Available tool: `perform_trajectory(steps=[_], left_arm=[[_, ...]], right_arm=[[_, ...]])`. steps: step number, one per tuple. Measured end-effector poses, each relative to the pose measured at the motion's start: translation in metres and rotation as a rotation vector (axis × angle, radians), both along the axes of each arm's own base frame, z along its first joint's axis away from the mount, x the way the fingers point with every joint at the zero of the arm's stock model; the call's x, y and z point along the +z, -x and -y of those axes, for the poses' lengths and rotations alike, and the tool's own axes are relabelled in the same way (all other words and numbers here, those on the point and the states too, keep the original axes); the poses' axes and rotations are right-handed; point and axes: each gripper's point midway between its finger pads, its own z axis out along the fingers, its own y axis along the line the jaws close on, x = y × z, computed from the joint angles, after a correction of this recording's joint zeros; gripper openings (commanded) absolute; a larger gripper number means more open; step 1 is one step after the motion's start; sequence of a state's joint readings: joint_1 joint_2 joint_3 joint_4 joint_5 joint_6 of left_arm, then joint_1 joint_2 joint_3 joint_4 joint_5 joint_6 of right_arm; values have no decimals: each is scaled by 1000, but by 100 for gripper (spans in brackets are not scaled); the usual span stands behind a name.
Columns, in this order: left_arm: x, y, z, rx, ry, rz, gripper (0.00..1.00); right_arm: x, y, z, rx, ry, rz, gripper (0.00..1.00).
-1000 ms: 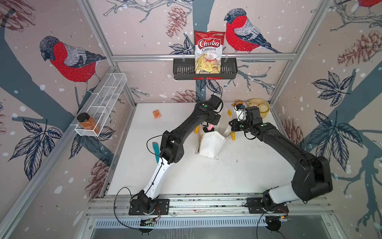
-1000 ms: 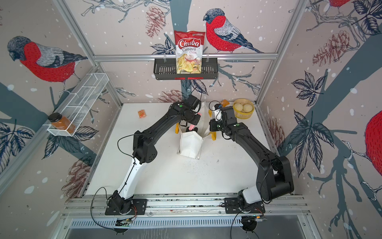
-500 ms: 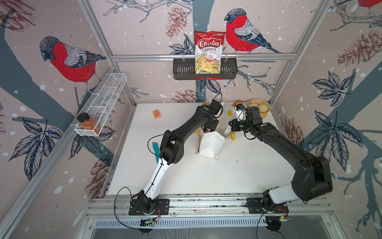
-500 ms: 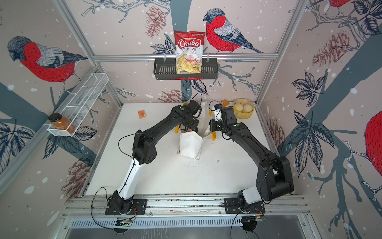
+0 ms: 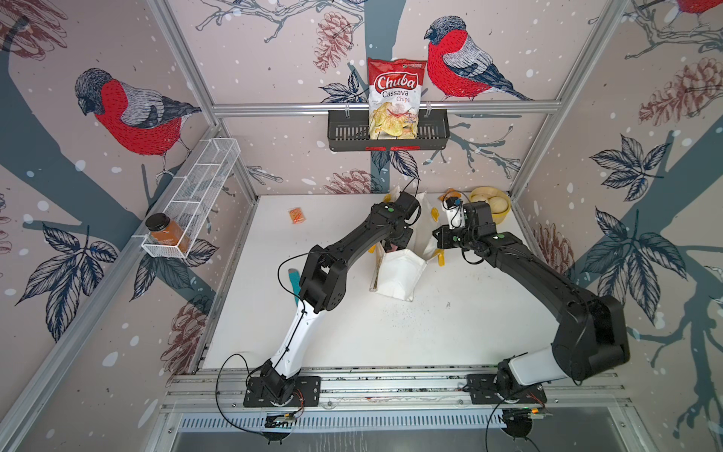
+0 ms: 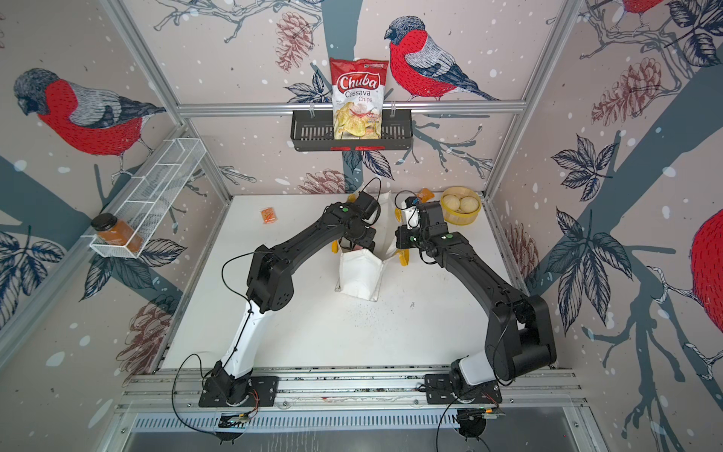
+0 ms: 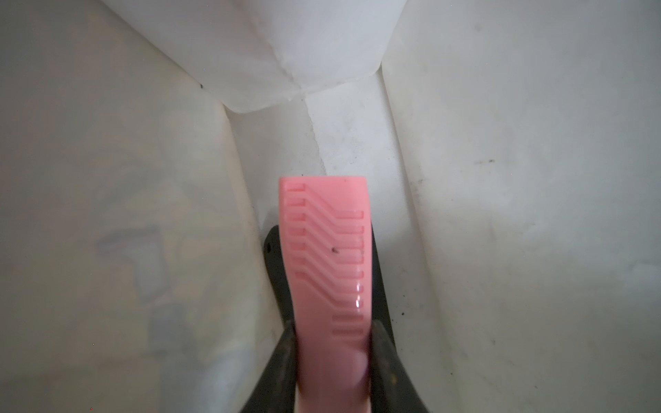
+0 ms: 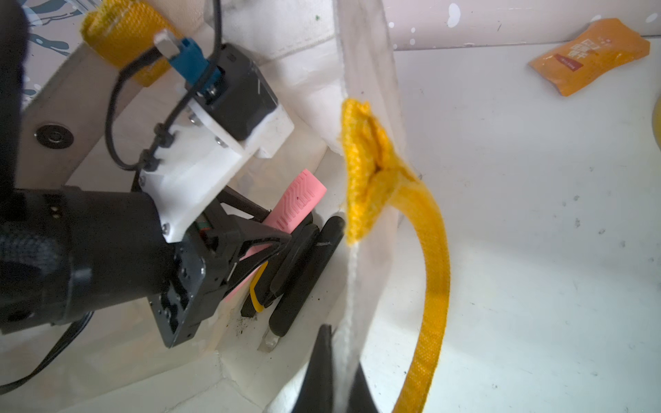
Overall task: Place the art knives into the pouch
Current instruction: Place the utility knife in the pouch.
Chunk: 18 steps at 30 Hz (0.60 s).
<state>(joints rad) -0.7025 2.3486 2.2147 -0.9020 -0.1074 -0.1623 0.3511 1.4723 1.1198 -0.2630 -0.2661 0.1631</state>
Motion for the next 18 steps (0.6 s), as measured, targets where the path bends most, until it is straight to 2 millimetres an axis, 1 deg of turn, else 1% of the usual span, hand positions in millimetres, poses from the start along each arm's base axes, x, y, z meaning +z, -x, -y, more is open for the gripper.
perform_trajectory(steps=[5,11,15,18], left_arm=[[-6,3,0,1,-7,-11,28],[-25,11,-7,13,-37,-53,29],[-42,22,-19,24,-69,-88,29],[-46,31,-32,39,-78,-104,29]], right_arm=[[0,0,0,0,0,0,0],[0,0,0,-1,0,0,0],[5,-2,7,-25,-26,-6,0],[16,-7,12,-35,-40,10,0]])
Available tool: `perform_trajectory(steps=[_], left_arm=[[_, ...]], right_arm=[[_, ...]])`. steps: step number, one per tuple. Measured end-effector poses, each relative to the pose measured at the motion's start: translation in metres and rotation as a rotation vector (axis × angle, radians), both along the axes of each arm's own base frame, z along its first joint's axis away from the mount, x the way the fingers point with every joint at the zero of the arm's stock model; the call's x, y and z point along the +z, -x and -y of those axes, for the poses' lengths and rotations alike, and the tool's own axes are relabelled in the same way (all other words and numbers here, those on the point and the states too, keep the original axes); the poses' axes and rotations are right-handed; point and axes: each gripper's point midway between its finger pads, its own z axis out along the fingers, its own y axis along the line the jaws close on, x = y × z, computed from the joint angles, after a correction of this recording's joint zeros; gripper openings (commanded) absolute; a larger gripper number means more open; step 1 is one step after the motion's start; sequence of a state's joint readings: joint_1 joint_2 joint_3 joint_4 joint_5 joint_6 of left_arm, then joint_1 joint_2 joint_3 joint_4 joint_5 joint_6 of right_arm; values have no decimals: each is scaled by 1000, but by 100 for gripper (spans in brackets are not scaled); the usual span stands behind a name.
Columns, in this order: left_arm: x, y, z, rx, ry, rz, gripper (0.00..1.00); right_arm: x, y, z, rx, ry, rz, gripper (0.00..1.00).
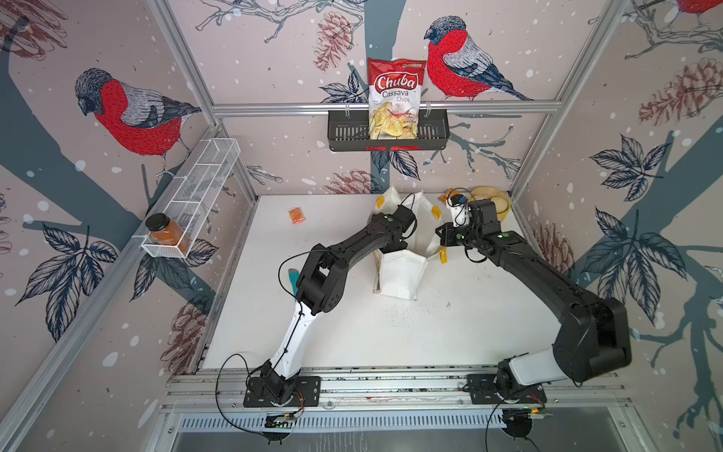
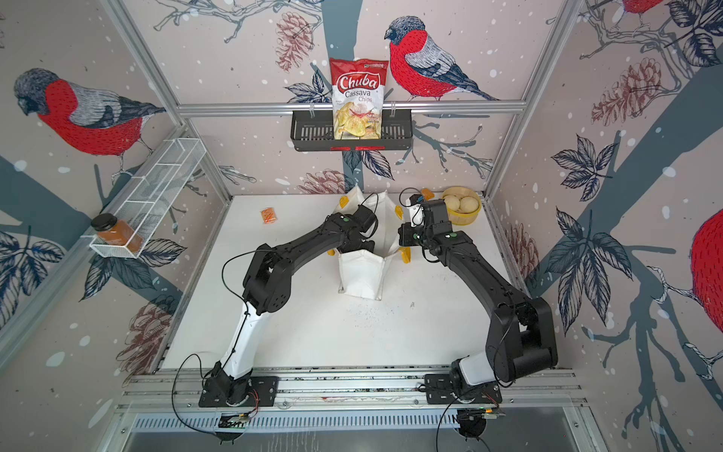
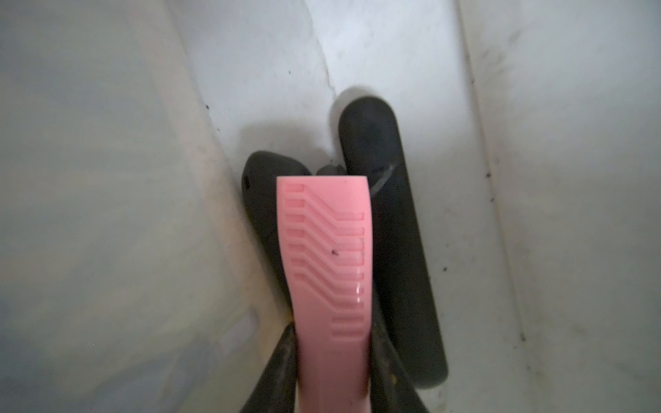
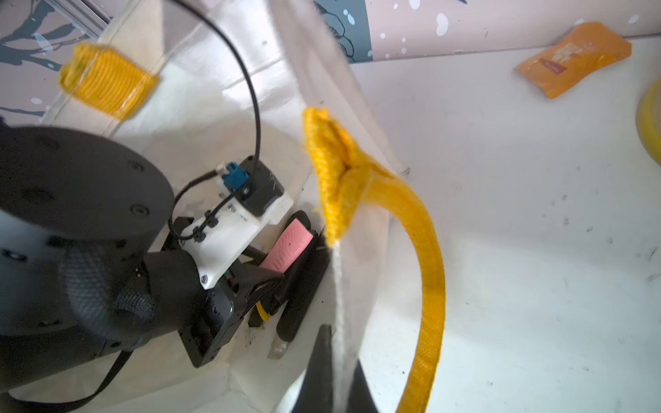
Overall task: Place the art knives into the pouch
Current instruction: Place the utility knife in the pouch.
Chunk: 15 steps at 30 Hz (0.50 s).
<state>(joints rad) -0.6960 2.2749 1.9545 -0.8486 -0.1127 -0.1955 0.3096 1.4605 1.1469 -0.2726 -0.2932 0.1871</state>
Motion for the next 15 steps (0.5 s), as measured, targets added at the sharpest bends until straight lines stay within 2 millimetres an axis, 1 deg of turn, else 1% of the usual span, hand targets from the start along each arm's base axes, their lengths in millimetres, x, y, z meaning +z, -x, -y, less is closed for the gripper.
perform_trajectory(steps=[3,8,11,13,15], left_arm=[[1,5,-9,23,8,3,29],[-2,13,-17,27,10,8,29],[-2,13,-22,35,15,15,30],[-1,13,-26,46,15,17,32],[-1,11,-29,51,14,21,39]], right_arm=[[9,-4,5,-12,-17,7,0],[12,-4,5,-16,-35,-3,0],[13,-7,6,-20,-36,-7,0],[12,-7,7,-22,-34,-13,0],[11,-7,8,-26,-32,-19,0]])
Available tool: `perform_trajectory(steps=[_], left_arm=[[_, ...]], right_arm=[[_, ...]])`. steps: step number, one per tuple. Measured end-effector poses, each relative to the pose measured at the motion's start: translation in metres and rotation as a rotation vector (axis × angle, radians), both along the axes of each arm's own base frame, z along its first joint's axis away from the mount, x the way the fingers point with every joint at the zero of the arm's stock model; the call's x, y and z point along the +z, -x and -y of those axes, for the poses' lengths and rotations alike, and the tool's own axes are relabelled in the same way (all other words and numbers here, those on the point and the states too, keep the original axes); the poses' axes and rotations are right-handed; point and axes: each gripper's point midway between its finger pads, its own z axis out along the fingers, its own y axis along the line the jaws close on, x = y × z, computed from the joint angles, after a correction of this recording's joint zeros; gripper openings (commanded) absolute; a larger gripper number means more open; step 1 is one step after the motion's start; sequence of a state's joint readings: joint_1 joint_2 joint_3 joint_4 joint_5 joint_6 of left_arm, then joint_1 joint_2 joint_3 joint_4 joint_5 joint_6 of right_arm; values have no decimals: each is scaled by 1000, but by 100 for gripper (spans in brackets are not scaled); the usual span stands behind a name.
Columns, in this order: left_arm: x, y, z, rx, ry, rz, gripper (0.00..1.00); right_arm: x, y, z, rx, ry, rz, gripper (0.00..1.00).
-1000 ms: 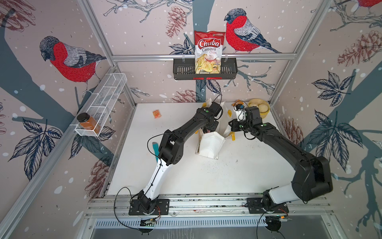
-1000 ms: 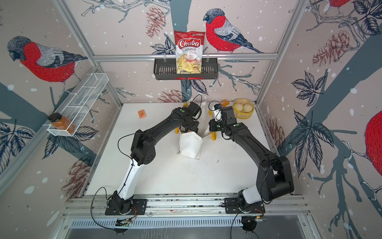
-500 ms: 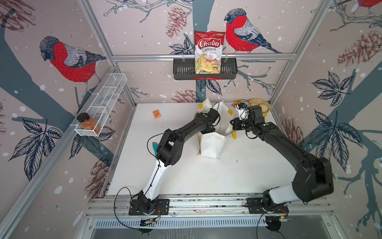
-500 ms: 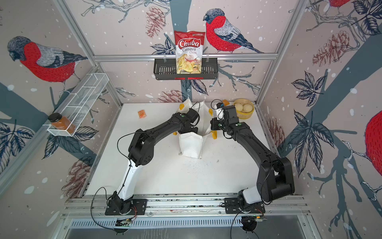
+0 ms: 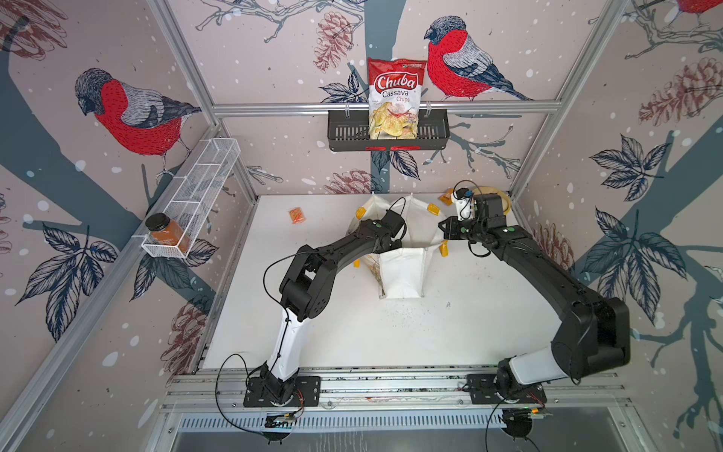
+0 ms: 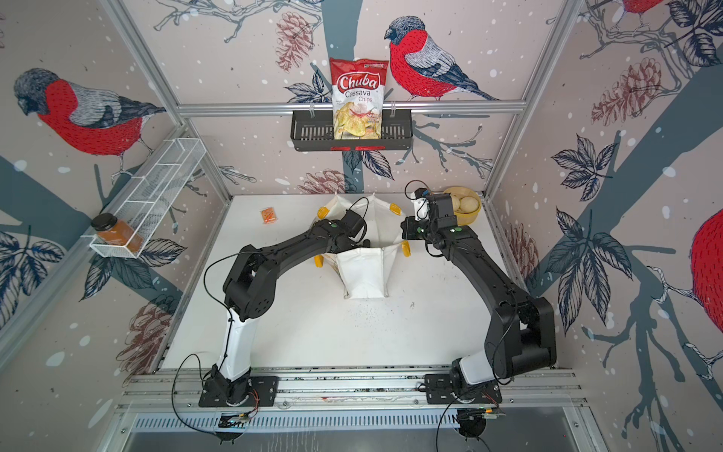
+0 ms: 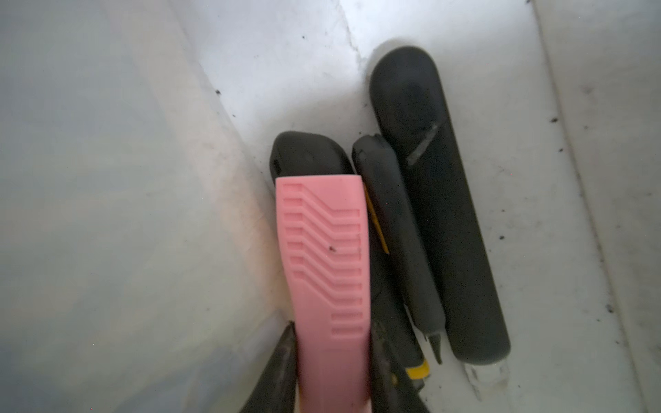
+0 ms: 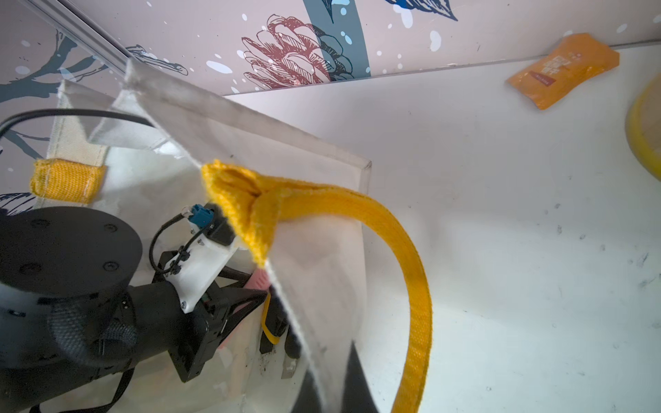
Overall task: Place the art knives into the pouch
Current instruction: Place the utility knife in the pouch.
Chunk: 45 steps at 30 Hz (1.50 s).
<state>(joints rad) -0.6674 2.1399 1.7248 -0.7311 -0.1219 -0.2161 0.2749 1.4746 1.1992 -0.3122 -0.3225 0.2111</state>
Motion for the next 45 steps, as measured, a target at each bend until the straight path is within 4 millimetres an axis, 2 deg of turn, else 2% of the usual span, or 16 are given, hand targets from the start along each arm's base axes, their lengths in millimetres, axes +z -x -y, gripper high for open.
perform_trajectory(steps=[5,9,13,18,21,23,27,31,37,41,45], left_arm=[[3,-2,-2,-8,-6,7,55],[14,-2,1,-17,5,27,66],[36,0,8,-42,33,74,70],[70,-2,26,-75,111,149,70],[100,-5,41,-104,168,215,71],[129,-6,49,-113,218,275,71],[187,-6,49,-107,312,394,71],[234,-2,30,-62,360,514,73],[270,7,-25,71,379,629,73],[279,16,-62,176,390,681,74],[265,14,-109,320,346,697,73]], right_arm=[[-3,-1,0,0,3,-9,0],[-9,-1,-5,12,8,-19,0],[-11,0,-8,20,8,-15,0],[-13,2,-16,37,9,-16,0],[-15,4,-20,49,10,-16,0],[-17,5,-22,53,12,-21,0],[-18,4,-22,52,12,-20,0],[-19,4,-22,53,12,-18,0],[-23,3,-23,56,13,-21,0],[-24,3,-26,62,12,-18,0],[-22,3,-28,66,10,-12,0]])
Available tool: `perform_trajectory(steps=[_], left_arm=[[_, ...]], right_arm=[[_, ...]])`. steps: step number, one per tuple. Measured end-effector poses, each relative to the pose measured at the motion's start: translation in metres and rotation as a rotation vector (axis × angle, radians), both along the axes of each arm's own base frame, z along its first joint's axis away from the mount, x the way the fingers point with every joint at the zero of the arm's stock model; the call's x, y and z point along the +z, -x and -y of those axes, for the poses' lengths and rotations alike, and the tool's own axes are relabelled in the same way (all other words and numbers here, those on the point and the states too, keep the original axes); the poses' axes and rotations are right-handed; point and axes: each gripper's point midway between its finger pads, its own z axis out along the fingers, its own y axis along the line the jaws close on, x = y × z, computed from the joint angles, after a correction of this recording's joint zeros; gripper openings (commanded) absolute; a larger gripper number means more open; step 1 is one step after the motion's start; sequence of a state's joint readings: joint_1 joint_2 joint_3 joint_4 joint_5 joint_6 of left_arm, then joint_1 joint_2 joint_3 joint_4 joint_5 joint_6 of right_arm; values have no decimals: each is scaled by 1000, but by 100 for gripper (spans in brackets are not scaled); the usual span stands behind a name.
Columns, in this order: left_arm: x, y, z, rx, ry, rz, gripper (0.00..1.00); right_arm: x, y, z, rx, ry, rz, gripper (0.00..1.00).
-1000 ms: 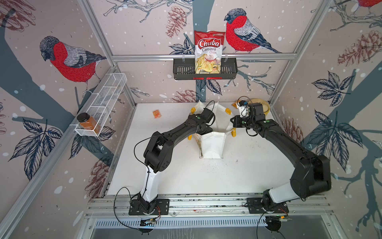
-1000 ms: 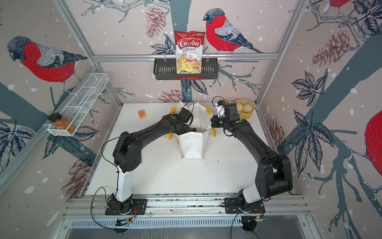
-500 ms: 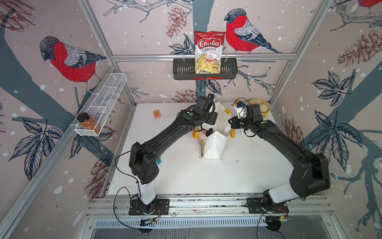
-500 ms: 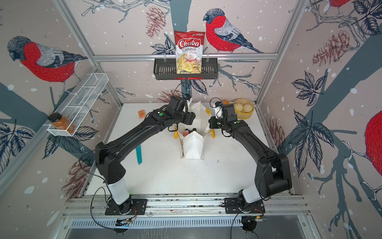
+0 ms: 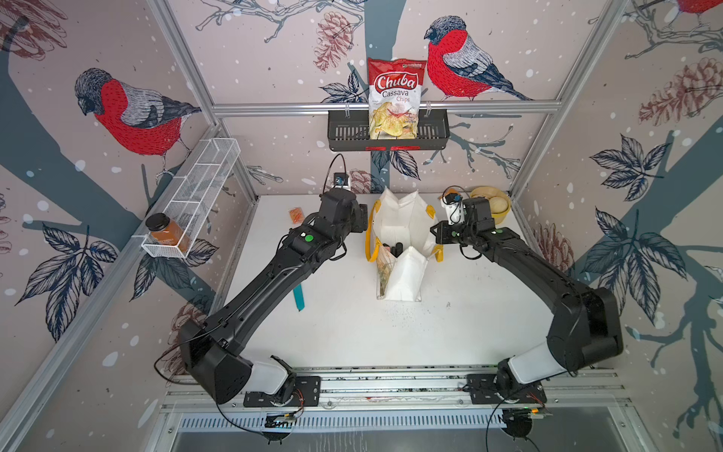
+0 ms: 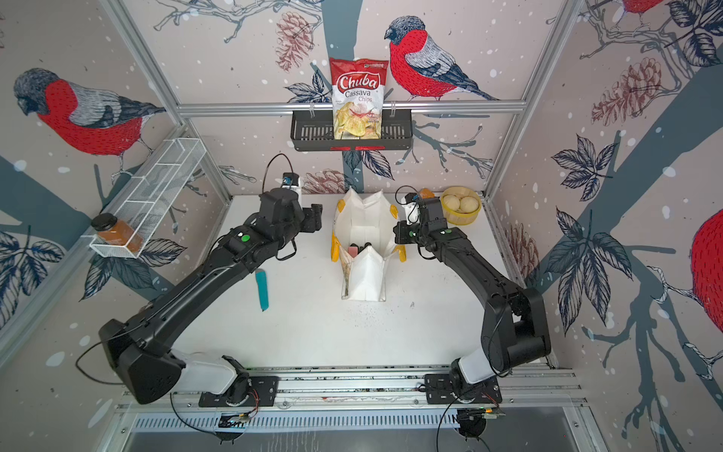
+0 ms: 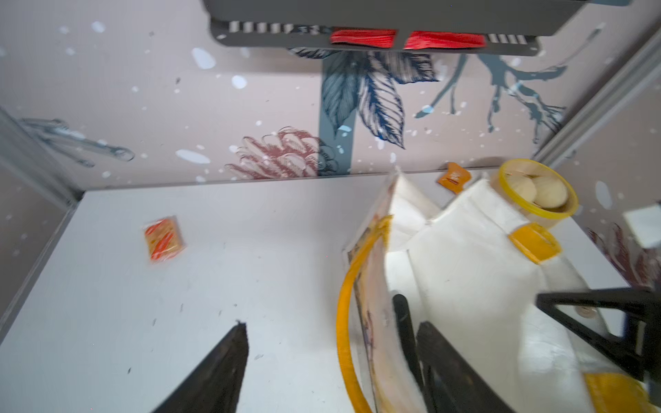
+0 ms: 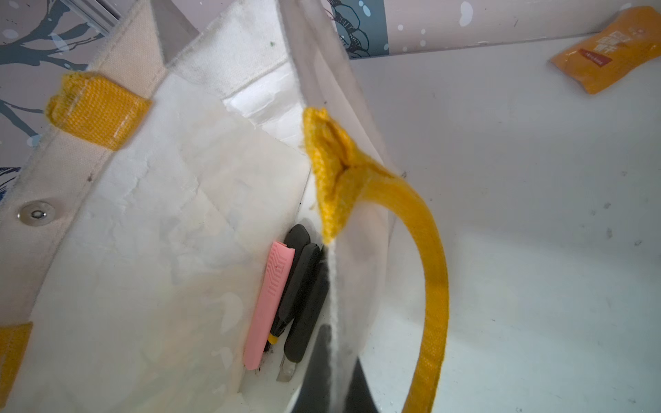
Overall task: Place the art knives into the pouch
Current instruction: Place the utility knife in the pouch, then pick up the utility knife at the center of the board.
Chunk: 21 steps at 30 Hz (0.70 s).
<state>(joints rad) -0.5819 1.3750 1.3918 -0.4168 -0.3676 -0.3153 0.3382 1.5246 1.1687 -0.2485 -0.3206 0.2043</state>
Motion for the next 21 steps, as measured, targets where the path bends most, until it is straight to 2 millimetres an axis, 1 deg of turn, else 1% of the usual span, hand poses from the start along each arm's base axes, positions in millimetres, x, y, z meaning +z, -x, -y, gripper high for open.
perform_trajectory(steps=[3,6,9,11,13,15,17,21], left_arm=[[-21,-3,-33,108,-2,-50,72],[-55,-2,-63,210,-12,-127,72],[-99,6,-88,287,-19,-220,71],[-133,18,-106,337,-18,-292,71],[-161,30,-121,379,-10,-355,72],[-184,41,-131,412,-2,-409,73],[-199,49,-134,421,7,-450,73],[-219,54,-136,443,35,-494,73]], right_arm=[[0,0,-1,4,0,1,0],[0,0,-2,5,0,2,0],[-2,0,-4,9,1,1,0],[-2,0,-4,9,2,2,0],[-2,0,-4,11,3,3,0],[-2,0,-4,10,4,3,0],[-2,0,-4,10,4,3,0],[-3,0,-4,11,4,3,0]])
